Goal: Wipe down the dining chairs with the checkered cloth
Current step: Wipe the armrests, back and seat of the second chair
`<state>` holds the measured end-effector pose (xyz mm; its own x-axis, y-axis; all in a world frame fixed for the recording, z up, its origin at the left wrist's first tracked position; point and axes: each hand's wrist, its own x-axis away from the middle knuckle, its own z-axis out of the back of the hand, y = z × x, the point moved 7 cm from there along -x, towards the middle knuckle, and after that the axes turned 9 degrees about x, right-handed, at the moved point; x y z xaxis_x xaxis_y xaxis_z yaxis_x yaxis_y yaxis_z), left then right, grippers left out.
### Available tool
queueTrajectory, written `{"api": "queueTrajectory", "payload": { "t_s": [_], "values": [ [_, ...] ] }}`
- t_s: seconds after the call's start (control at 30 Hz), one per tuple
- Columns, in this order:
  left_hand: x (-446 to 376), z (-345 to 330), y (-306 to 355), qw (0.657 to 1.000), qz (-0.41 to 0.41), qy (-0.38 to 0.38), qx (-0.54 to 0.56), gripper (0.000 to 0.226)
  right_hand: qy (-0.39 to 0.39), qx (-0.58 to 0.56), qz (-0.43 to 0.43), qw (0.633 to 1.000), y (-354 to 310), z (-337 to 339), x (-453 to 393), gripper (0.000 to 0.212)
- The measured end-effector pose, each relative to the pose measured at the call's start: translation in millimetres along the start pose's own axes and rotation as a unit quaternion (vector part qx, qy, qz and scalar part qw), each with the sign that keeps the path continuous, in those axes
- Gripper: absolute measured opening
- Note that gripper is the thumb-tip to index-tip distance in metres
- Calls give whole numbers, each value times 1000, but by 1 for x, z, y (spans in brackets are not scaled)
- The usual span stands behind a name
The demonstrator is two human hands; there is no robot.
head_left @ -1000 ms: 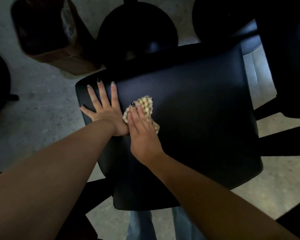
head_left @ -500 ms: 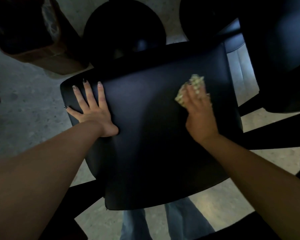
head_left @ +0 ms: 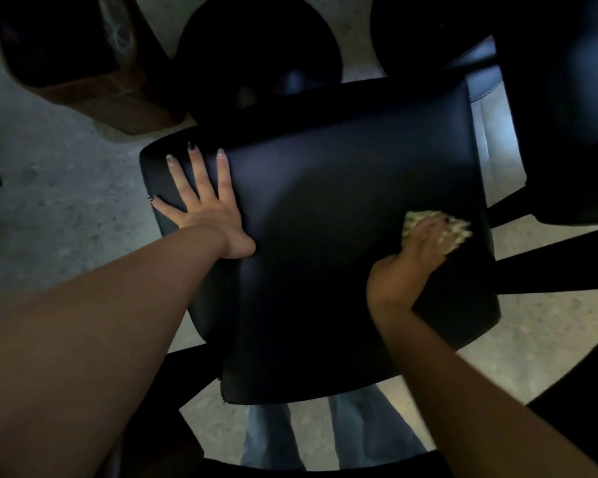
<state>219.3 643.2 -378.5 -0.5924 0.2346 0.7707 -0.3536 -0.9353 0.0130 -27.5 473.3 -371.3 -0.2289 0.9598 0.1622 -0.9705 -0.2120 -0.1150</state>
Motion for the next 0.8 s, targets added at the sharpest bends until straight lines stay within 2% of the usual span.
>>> {"api": "queueTrajectory", "payload": {
  "t_s": [0.07,0.17,0.23,0.27,0.33,0.43,0.47,0.5,0.57,0.67,0.73,0.8],
  "values": [
    [0,0,0,1000,1,-1,3,160,-39,21,90,995,-28,-14,43,83],
    [0,0,1,1000,-4,-4,10,159,-88,47,253,962,-65,-30,100,87],
    [0,0,2,1000,-9,-2,12,157,-102,30,373,922,-82,-35,129,83],
    [0,1,2,1000,-10,0,12,157,-112,29,421,900,-86,-35,139,75],
    [0,1,2,1000,-11,2,12,157,-134,42,484,864,-85,-35,143,63],
    [-1,0,0,1000,-9,2,4,157,-151,71,589,791,-76,-28,125,57],
    [-1,0,0,1000,-8,3,2,158,-138,71,602,783,-69,-23,111,53],
    [-1,-1,0,1000,-7,5,-1,159,-117,70,595,792,-59,-17,94,50],
    [-1,-1,0,1000,-1,12,-8,160,-84,64,516,850,-29,-6,49,45],
    [-1,-1,-1,1000,5,23,-12,160,-63,54,284,955,29,9,-18,71],
    [-1,-1,-1,1000,9,25,-15,161,-38,70,154,985,51,15,-39,77],
    [-1,-1,-1,999,14,27,-16,163,-29,75,44,996,61,14,-41,77]
  ]
}}
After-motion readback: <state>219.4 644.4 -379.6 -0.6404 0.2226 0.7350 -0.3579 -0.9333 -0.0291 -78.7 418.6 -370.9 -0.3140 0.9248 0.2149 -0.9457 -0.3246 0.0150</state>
